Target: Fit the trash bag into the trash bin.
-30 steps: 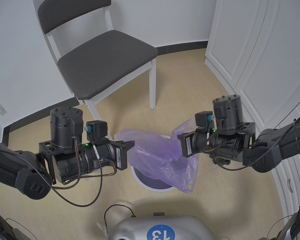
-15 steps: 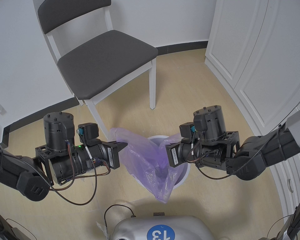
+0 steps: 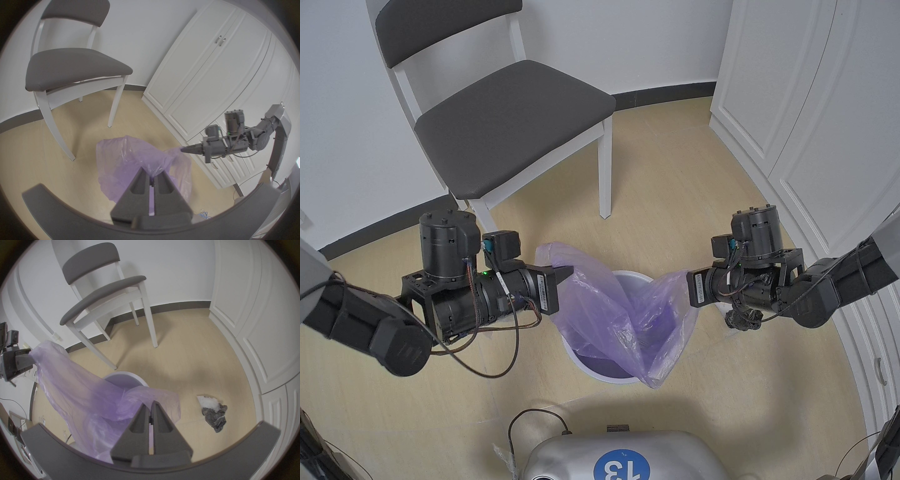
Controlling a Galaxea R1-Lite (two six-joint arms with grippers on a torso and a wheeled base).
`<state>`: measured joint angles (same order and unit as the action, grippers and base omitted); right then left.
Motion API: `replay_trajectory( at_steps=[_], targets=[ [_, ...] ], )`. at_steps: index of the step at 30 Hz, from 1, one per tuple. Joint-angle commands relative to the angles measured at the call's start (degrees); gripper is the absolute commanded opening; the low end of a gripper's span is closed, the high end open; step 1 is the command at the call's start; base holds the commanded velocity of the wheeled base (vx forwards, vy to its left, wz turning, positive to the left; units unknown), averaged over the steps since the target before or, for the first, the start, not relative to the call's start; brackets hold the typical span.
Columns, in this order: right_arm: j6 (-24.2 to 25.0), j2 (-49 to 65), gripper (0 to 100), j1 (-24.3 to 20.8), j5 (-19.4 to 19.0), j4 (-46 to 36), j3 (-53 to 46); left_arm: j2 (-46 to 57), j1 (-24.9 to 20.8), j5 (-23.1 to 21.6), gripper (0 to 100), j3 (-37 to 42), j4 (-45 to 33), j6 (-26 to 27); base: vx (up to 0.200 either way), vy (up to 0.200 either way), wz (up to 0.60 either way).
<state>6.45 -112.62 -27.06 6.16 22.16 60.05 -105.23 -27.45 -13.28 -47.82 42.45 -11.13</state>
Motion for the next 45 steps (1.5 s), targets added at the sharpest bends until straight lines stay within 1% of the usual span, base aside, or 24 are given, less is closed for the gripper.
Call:
replay_trajectory(
  at_steps=[1,3,4,7,11,16,17,19,21,25,26,28,30,33,34,35,38,40,45],
  targets=[
    [-0.65,2.58,0,2.72,0.17,-2.74,-0.99,-5.34,2.32,-0.44,0,-2.63,0.53,-0.91,0.0,0.0,0.0],
    [-1.09,3.28,0,3.07,0.17,-4.23,-0.99,-4.99,2.4,-0.44,0,-2.27,0.53,-1.61,0.0,0.0,0.0],
    [-2.05,4.34,0,3.68,0.26,-6.43,-0.9,-4.19,2.58,-0.52,0,-1.31,0.62,-3.02,0.0,0.0,0.0],
    [-4.16,6.18,0,4.83,0.26,-8.54,-1.34,-3.32,3.11,-0.79,0,0.98,1.41,-4.69,0.0,0.0,0.0],
    [-6.45,8.47,0,5.44,0.26,-11.53,-4.06,-1.29,3.72,-0.87,0,5.28,2.99,-4.78,0.0,0.0,0.0],
    [-10.84,11.1,0,5.88,0.26,-14.25,-7.14,4.42,3.55,-1.05,0,11.09,2.11,-4.78,0.0,0.0,0.0],
    [-10.84,11.1,0,5.88,0.26,-14.25,-7.14,4.42,3.55,-1.05,0,11.09,2.11,-4.78,0.0,0.0,0.0],
    [-11.37,11.98,0,5.44,0.26,-16.45,-8.2,7.41,3.28,-1.84,0,15.04,1.59,-4.78,0.0,0.0,0.0],
    [-11.46,12.16,0,5.0,0.26,-18.03,-8.55,8.99,3.11,-2.28,0,17.06,0.53,-4.69,0.0,0.0,0.0],
    [-12.25,13.21,0,4.12,0.26,-21.02,-9.34,11.63,2.93,-2.9,0,16.8,-6.32,-3.99,0.0,0.0,0.0],
    [-12.43,13.3,0,3.86,0.44,-21.81,-9.51,12.33,3.02,-3.69,0,16.62,-8.26,-3.99,0.0,0.0,0.0],
    [-12.34,13.3,0,3.33,0.52,-21.99,-9.78,12.5,3.02,-5.27,0,17.15,-8.7,-3.99,0.0,0.0,0.0],
    [-11.81,12.77,0,2.81,0.79,-21.2,-9.78,11.54,3.2,-6.94,0,17.33,-8.26,-4.08,0.0,0.0,0.0],
    [-11.19,12.6,0,3.24,1.75,-20.23,-8.72,7.58,3.55,-8.78,0,15.74,-6.59,-4.34,0.0,0.0,0.0],
    [-11.19,12.6,0,3.24,1.75,-20.23,-8.72,7.58,3.55,-8.78,0,15.74,-6.59,-4.34,0.0,0.0,0.0],
    [-10.49,12.86,0,3.68,2.19,-19.35,-8.55,3.72,4.07,-9.75,0,13.55,-2.63,-4.43,0.0,0.0,0.0],
    [-10.14,13.83,0,4.48,2.11,-19.17,-8.63,-2.26,3.37,-9.75,0,10.73,3.17,-4.51,0.0,0.0,0.0],
    [-9.96,14.97,0,4.56,2.02,-19.17,-9.07,-5.86,1.79,-9.75,0,8.89,5.89,-4.69,0.0,0.0,0.0],
    [-9.35,15.59,0,3.95,2.11,-19.0,-9.78,-12.9,-2.52,-9.75,0,4.49,7.65,-5.92,0.0,0.0,0.0]
  ],
)
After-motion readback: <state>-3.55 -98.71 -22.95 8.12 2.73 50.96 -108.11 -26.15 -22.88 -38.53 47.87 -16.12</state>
